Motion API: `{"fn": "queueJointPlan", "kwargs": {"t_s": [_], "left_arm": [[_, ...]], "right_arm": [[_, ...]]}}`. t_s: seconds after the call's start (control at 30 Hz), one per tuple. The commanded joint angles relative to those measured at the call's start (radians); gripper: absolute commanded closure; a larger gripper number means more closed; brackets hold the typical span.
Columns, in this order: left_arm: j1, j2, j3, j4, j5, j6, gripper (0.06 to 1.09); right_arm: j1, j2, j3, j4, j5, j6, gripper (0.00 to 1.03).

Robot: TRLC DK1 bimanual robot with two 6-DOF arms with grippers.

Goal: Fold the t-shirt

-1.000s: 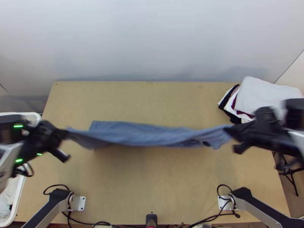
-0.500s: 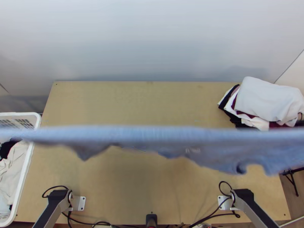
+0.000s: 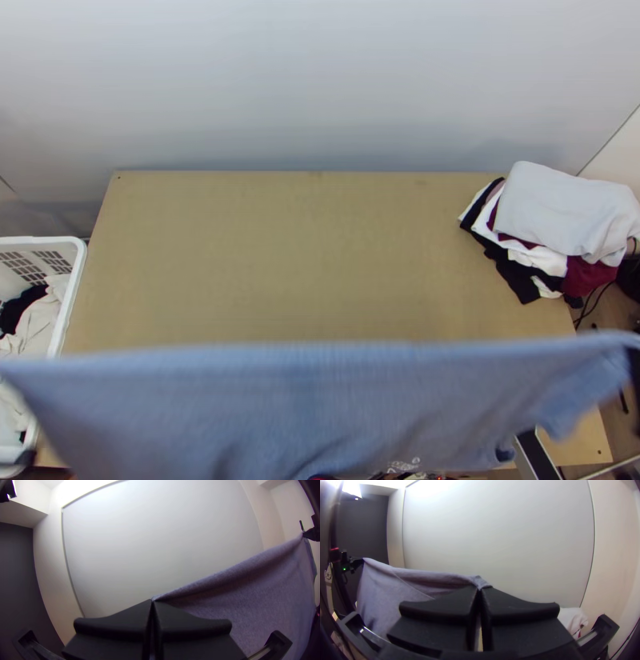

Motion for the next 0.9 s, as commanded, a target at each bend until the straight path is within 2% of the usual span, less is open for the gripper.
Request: {"fn": "queueJointPlan", "kwargs": {"t_s": [0.0,0.17,0.3,0.37,0.43,0.6,0.77,0.87], "left_arm": [[-0.004,-0.073,-0.533,0.236,0.092,0.026,1.05],[-0.017,0.108,-0.791,0.495,0.101,0.105,1.05],[-0.06,0.358,-0.892,0.673,0.098,0.141,1.05],[-0.119,0.468,-0.922,0.739,0.052,0.167,1.05],[-0.137,0.553,-0.909,0.794,0.023,0.174,1.05],[-0.128,0.752,-0.784,0.835,0.023,0.167,1.05],[-0.125,0.991,-0.672,0.875,0.023,0.162,1.05],[-0.091,1.116,-0.582,0.895,-0.003,0.144,1.05]], "right_arm": [[0.018,0.024,-0.379,0.16,-0.003,-0.02,1.0],[0.078,0.23,-0.541,0.282,-0.002,-0.07,1.0],[0.112,0.474,-0.627,0.295,-0.002,-0.162,1.0],[0.127,0.569,-0.647,0.318,0.001,-0.199,1.0],[0.116,0.656,-0.639,0.379,0.011,-0.198,1.0],[0.029,0.905,-0.457,0.425,0.02,-0.184,1.0],[0.01,1.184,-0.21,0.419,0.021,-0.162,1.0],[0.018,1.282,-0.09,0.419,0.09,-0.17,1.0]]}}
